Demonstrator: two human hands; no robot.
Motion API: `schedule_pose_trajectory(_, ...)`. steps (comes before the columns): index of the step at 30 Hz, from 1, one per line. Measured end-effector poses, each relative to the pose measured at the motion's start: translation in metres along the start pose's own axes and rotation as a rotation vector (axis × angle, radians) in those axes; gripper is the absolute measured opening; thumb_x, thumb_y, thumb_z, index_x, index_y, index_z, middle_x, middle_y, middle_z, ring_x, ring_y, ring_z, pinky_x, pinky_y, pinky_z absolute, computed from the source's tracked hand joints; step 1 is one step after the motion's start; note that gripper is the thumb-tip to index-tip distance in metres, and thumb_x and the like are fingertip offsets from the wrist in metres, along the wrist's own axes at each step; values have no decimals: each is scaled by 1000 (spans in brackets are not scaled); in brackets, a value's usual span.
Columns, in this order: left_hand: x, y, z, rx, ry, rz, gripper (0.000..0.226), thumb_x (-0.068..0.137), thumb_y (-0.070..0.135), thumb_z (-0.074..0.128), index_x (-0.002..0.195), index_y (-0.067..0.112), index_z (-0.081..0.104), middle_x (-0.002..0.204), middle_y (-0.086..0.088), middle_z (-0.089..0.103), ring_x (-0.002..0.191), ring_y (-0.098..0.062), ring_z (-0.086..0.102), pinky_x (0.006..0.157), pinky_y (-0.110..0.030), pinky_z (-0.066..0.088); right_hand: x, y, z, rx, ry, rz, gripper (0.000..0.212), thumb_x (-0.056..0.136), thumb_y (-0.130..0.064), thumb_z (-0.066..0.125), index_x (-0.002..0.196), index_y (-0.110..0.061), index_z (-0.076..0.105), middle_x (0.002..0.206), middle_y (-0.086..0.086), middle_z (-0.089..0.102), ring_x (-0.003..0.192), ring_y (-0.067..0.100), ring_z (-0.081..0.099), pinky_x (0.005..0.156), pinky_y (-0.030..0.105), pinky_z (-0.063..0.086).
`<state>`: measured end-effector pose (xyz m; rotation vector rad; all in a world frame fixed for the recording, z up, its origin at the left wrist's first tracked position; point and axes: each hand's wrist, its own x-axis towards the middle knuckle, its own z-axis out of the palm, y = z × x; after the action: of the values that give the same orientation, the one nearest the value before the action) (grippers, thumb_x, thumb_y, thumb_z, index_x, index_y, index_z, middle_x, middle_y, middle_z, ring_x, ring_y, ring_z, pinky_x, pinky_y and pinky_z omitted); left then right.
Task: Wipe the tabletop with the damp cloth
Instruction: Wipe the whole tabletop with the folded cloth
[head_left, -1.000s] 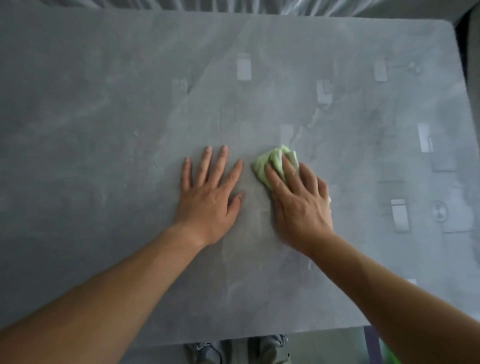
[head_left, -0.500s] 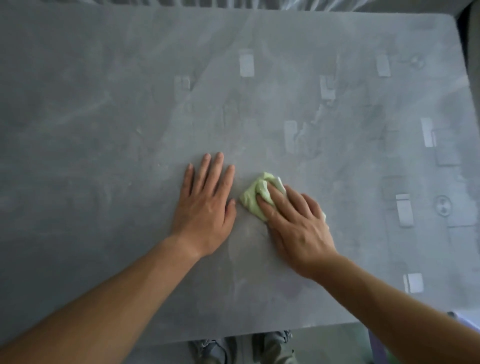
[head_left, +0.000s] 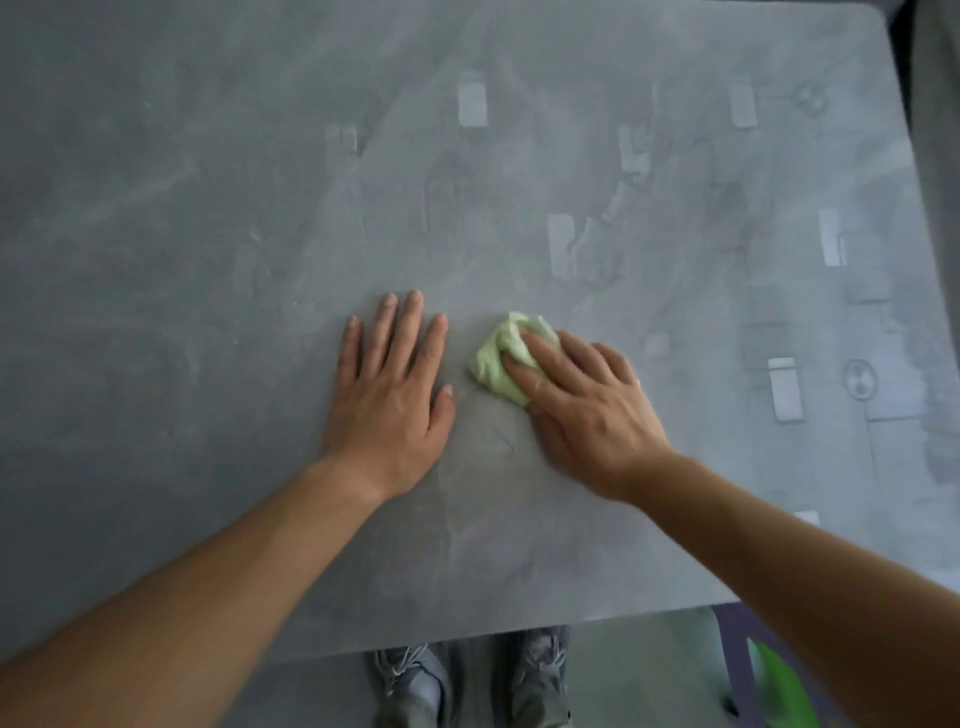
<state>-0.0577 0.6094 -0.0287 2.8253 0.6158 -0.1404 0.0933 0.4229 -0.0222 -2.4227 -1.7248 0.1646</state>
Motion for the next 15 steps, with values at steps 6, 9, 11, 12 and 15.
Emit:
schedule_pose_trajectory(6, -4, 11, 1, -40, 14, -60, 66, 92, 39, 30, 152, 12, 26, 163, -15, 11, 151, -31, 4, 120, -56, 3, 10, 7, -4, 38, 119, 331, 50, 100, -38, 40, 146, -23, 48, 158, 1, 38, 139, 31, 36, 109, 41, 27)
schedule_pose_trajectory(9, -16, 28, 4, -48, 25, -66, 64, 93, 37, 31, 151, 12, 29, 162, -19, 12, 151, -34, 7, 120, -57, 5, -41, -15, 1, 54, 93, 196, 47, 99, -32, 48, 145, -21, 51, 159, 2, 37, 140, 33, 37, 109, 42, 29)
schedule_pose_trajectory(11, -23, 37, 8, -46, 20, -71, 65, 92, 39, 32, 152, 13, 30, 162, -18, 12, 151, -34, 8, 120, -57, 6, -57, 0, 0, 34, 50, 99, 48, 96, -29, 51, 143, -22, 53, 158, 2, 39, 137, 35, 41, 108, 44, 32)
schedule_pose_trajectory(12, -25, 39, 10, -43, 23, -79, 65, 92, 40, 32, 152, 13, 30, 162, -18, 13, 150, -35, 8, 119, -57, 7, -54, 13, -2, 16, 48, 125, 50, 95, -30, 49, 144, -23, 52, 158, 2, 39, 136, 36, 42, 107, 44, 33)
schedule_pose_trajectory(15, -26, 40, 13, -24, 29, -93, 66, 91, 40, 32, 152, 14, 30, 162, -17, 14, 150, -35, 10, 119, -57, 7, -31, 46, -12, 19, 99, 410, 55, 94, -35, 38, 148, -26, 46, 159, 1, 37, 137, 33, 38, 107, 42, 29)
